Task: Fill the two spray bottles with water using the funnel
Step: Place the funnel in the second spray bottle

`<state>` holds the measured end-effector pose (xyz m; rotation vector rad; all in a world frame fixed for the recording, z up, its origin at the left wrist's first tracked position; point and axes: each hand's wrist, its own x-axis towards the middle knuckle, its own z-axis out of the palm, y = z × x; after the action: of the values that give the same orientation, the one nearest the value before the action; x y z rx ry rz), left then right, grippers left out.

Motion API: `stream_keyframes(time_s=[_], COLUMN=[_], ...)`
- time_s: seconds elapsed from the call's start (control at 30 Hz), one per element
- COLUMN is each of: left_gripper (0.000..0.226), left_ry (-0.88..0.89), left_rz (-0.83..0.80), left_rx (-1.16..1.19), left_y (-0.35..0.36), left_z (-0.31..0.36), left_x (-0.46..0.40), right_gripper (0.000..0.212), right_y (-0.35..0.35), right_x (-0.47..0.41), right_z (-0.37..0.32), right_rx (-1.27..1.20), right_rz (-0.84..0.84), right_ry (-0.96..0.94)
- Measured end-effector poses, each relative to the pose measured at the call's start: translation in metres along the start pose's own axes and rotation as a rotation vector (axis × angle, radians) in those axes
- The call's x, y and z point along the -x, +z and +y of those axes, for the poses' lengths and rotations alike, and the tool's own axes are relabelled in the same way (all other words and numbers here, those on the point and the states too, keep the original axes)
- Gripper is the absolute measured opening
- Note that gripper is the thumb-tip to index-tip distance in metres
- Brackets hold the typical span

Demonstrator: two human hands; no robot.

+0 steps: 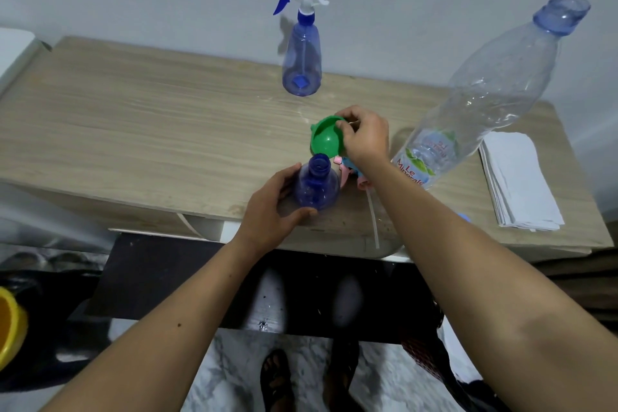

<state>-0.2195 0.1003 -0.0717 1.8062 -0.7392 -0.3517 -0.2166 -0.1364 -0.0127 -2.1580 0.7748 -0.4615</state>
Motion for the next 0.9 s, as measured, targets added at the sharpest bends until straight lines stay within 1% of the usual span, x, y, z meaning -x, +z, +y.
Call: stream_keyframes(time_s=[0.17,0.47,0.67,0.9], left_gripper=[0.087,0.082,0.084,0.09], left_ry=[-0.013,-0.011,-0.034,-0.049], left_rz=[0.008,0.021,-0.001,0.007], left_rx=[0.004,-0.001,0.013,0.041], left_y=[0.001,0.002,-0.001,0.0], left_z=[0.001,0.007,0.017,0.021], left_x=[0.0,0.002,0.005,0.006], right_gripper=[0.01,0.009,0.012,0.014], right_y=[-0.008,-0.04,-0.075,-0.108], right_x=[0.005,0.03,0.055,0.074], right_z=[-0.007,-0.04,-0.063,-0.07], right_rx=[-0.057,-0.252,-0.322,-0.357], right_rz=[0.035,0.099,0.087,0.093], right_ry=[-0.005,-0.06,-0.113,-0.137])
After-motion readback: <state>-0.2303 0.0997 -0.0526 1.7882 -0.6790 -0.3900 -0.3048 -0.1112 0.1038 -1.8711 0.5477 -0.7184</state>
